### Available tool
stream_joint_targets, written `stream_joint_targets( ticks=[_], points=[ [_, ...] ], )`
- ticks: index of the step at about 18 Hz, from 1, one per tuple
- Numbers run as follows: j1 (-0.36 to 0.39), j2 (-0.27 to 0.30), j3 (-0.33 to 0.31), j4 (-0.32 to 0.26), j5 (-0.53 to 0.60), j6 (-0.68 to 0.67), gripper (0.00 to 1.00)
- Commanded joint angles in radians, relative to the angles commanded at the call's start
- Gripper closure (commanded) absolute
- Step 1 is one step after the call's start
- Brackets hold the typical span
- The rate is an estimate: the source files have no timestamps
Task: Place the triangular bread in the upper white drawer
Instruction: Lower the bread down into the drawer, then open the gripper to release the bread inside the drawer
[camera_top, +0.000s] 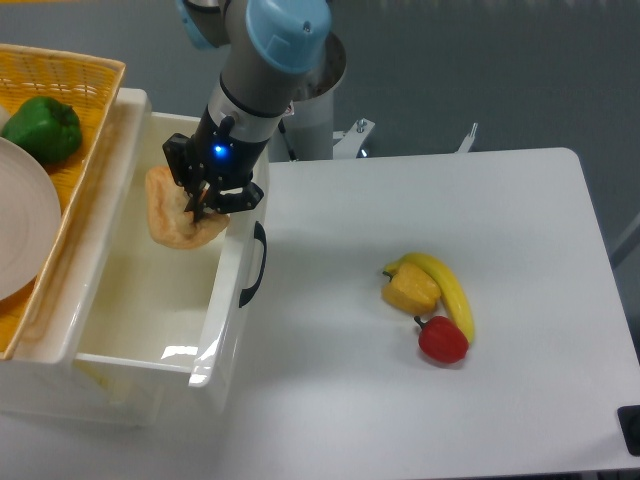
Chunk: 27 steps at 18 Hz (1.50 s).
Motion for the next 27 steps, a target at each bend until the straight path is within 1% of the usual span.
stream_joint_targets(
  ticks=[4, 6, 11, 13, 17, 18, 20, 21, 22, 27],
  points=[
    [-0.009, -0.011, -0.002, 0.0, 0.002, 0.0, 0.88],
    [-0.014, -0.014, -0.002, 0.0, 0.002, 0.0, 0.86],
    [-0.018, -0.023, -0.002, 0.002, 0.002, 0.0, 0.85],
    [-0.023, -0.026, -0.002, 0.002, 0.002, 0.002, 0.78],
    [-0.031, -0.031, -0.002, 0.003, 0.002, 0.002, 0.76],
    [-0.031, -0.031, -0.002, 0.003, 0.002, 0.003, 0.72],
    [-0.034, -0.031, -0.002, 0.003, 0.002, 0.005, 0.6],
    [-0.035, -0.031, -0.002, 0.005, 0.003, 0.006, 0.45],
    [-0.035, -0.031, -0.002, 0.005, 0.003, 0.011, 0.43],
    [-0.035, -0.028, -0.002, 0.005, 0.002, 0.012, 0.43]
  ],
)
